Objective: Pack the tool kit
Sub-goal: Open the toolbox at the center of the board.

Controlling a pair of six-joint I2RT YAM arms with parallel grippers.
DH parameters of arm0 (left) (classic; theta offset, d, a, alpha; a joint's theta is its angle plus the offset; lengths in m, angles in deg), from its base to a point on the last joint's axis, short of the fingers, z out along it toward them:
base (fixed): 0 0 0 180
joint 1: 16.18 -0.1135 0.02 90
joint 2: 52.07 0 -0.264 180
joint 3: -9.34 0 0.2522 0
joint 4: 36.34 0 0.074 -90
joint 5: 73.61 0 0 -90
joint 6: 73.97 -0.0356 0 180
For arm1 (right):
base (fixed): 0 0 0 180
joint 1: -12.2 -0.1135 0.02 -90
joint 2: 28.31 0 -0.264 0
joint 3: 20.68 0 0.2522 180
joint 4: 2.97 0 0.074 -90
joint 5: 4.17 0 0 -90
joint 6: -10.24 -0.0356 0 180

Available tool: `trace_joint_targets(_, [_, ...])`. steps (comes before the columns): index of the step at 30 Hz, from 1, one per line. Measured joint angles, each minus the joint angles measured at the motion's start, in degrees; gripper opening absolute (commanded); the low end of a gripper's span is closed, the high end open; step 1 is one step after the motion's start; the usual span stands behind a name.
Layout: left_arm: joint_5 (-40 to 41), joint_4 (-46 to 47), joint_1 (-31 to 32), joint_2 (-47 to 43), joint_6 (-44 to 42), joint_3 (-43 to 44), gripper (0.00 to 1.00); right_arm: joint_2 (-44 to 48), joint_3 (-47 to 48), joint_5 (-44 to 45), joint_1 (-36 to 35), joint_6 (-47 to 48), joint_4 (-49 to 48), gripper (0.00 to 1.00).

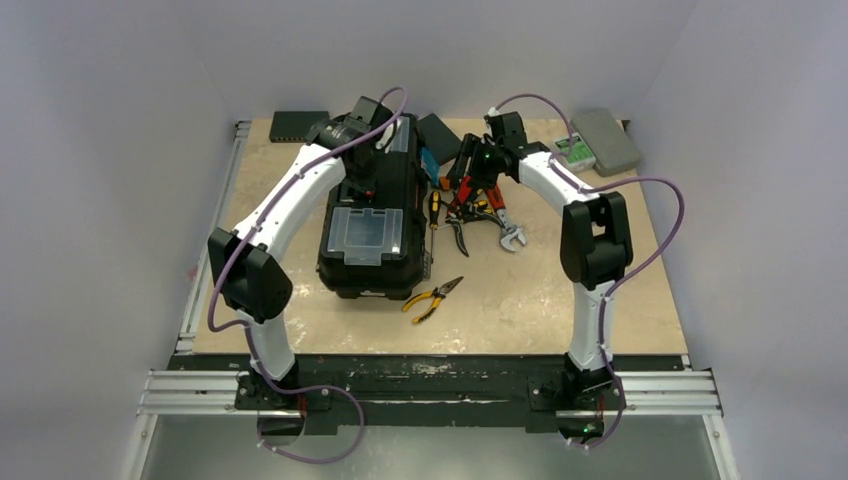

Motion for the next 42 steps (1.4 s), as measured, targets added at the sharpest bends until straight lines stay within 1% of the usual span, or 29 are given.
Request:
trace_joint_targets(2, [-0.4, 0.1, 0.0, -0.5, 0.4, -0.5, 0.0, -1.0, 1.1, 3.5, -0.1, 0.7, 1.5, 0.47])
trace_joint_targets(5, [-0.8, 0.5, 0.0, -1.2, 0.5, -1.2, 0.0, -2.9, 3.5, 7.3, -0.3, 1.6, 3.0, 0.27])
trace_joint_targets(7, [-1.0, 0.6, 0.0, -1.5, 0.6, -1.6, 0.0, -4.6, 5.0, 8.2, -0.5, 1.8, 3.3, 0.14])
trace_joint_targets(9, [-1.1, 0.8, -0.1, -1.6, 0.6, -1.8, 0.0, -6.3, 5.9, 8.0, -0.8, 1.7, 3.1, 0.05])
trace_joint_targets(10, [-1.2, 0.9, -0.1, -1.7, 0.7, -1.9, 0.0, -7.1, 6.1, 7.6, -1.0, 1.7, 2.8, 0.03])
trace_joint_targets(13, [-1.7, 0.9, -0.2, -1.9, 1.0, -2.0, 0.0, -9.4, 6.1, 4.7, -1.2, 0.7, 1.4, 0.02])
trace_joint_targets(17, [-3.0, 1.0, -0.7, -2.1, 1.0, -2.3, 0.0, -11.5, 5.0, -1.7, -1.5, -2.4, -3.9, 0.02])
trace_joint_targets(21, [-5.0, 1.6, -1.4, -2.8, 1.6, -3.0, 0.0, -11.8, 3.9, -8.6, -2.1, -6.3, -10.6, 0.02])
trace_joint_targets(27, [-6.8, 2.1, -2.2, -3.2, 1.9, -3.5, 0.0, -11.8, -0.3, -15.3, -1.0, -12.0, -19.7, 0.02])
trace_joint_targets(30, [-7.1, 2.3, -2.3, -3.4, 1.9, -3.8, 0.0, -11.8, -1.6, -17.2, -0.7, -15.1, -22.6, 0.02])
trace_joint_targets(33, [-7.2, 2.4, -2.3, -3.5, 1.9, -3.9, 0.0, -11.1, -1.9, -21.0, -0.8, -18.5, -28.3, 0.03])
trace_joint_targets(35, [-7.1, 2.5, -2.3, -3.6, 1.9, -3.9, 0.0, -9.8, -2.5, -20.3, -1.3, -18.6, -29.3, 0.03])
trace_joint_targets(38, [-7.5, 2.4, -2.6, -3.7, 1.9, -4.1, 0.0, -9.6, -3.4, -21.3, -0.8, -20.1, -30.9, 0.06])
trace_joint_targets(42, [-7.5, 2.6, -2.6, -3.9, 1.9, -4.3, 0.0, -9.2, -3.4, -21.4, -0.8, -19.3, -29.3, 0.11])
